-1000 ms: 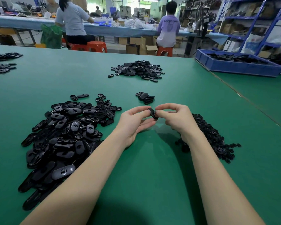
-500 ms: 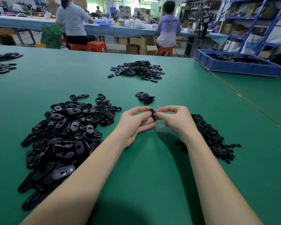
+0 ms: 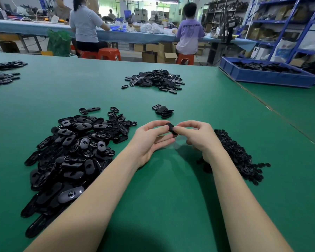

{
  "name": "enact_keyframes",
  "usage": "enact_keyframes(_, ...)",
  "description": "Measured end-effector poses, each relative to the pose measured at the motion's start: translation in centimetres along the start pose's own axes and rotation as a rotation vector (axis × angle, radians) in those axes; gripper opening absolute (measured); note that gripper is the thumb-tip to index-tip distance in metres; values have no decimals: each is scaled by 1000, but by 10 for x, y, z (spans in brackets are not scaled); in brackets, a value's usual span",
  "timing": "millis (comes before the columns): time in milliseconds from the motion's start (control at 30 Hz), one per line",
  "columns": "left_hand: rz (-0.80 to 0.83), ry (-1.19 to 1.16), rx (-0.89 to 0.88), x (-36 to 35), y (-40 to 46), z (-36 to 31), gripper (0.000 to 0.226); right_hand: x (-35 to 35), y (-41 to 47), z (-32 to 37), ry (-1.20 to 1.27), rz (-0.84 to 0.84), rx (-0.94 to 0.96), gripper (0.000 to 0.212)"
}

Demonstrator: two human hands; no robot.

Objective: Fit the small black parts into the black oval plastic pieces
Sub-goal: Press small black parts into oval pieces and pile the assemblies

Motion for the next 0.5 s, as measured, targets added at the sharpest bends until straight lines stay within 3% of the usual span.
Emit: enact_keyframes(500, -30, 17, -11, 1, 3, 0, 13, -3, -4, -2, 138, 88, 18, 12)
Point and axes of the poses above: each hand's wrist, its own y-axis towards the middle knuckle, its own x-axis out of the back of the hand, z = x × y, the point moved 2 cm from there along y, towards the middle knuckle, and after that the axes turned 8 degrees about x, right-handed, at the moved point
